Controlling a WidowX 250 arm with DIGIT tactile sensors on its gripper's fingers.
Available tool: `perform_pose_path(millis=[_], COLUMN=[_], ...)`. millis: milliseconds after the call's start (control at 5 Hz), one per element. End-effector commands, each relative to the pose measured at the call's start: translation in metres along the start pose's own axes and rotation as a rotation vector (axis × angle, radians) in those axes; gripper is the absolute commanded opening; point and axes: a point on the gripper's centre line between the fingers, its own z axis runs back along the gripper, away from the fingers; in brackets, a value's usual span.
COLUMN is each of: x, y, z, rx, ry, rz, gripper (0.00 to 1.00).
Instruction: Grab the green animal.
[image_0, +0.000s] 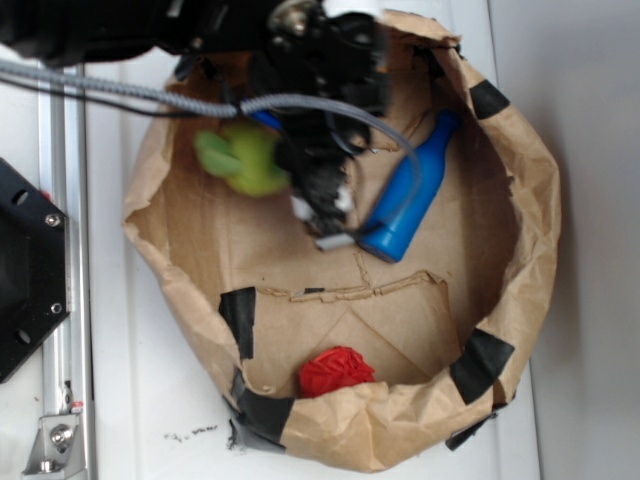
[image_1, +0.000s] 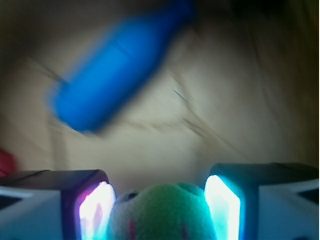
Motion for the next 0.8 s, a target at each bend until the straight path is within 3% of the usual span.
perform_pose_path(millis=[0, 200, 400, 600], x=[0.025, 0.012, 0.009, 0.008], y=[-0.055, -0.066, -0.062, -0.059], z=[0.05, 0.064, 0.061, 0.06], rx=[0.017, -0.007, -0.014, 0.019], ry=[-0.133, -0.153, -0.133, -0.155], rz=[-0.029, -0.073, -0.064, -0.072], gripper=[0.0, 0.0, 0.0, 0.0])
